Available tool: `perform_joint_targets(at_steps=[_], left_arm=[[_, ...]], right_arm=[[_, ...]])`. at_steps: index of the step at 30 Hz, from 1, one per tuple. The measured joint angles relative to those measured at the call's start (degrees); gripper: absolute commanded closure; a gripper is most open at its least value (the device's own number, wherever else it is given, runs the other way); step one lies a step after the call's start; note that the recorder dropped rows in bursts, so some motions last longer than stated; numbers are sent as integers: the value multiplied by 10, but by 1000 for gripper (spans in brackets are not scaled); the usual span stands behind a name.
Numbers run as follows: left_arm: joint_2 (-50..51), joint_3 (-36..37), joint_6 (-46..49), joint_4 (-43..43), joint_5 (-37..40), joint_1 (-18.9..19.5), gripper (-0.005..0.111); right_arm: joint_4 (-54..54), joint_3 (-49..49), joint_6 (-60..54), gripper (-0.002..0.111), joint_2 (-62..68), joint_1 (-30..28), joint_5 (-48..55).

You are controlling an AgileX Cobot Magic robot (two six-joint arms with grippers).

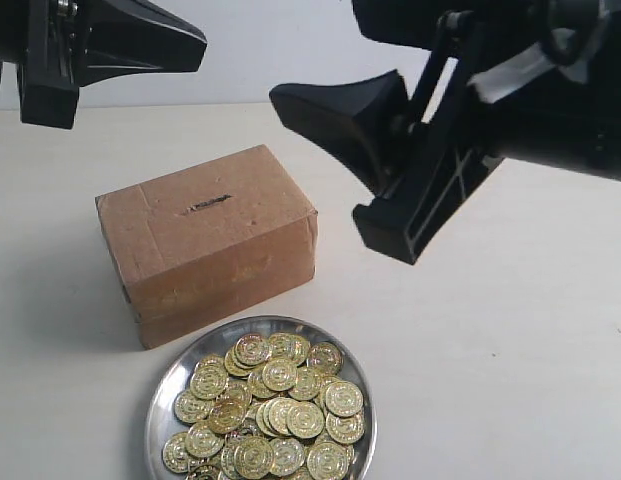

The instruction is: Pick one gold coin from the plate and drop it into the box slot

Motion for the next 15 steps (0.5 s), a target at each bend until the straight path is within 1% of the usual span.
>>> perform_joint_targets(at_steps=[8,11,15], left_arm=[[0,0,0,1,1,0,107],[-7,0,0,15,-13,-5,107],[-59,18,0,28,-32,-14,107]], right_arm=[[0,0,0,41,-29,0,1],[1,0,0,41,-29,0,1],[4,2,0,41,-48,7,8]])
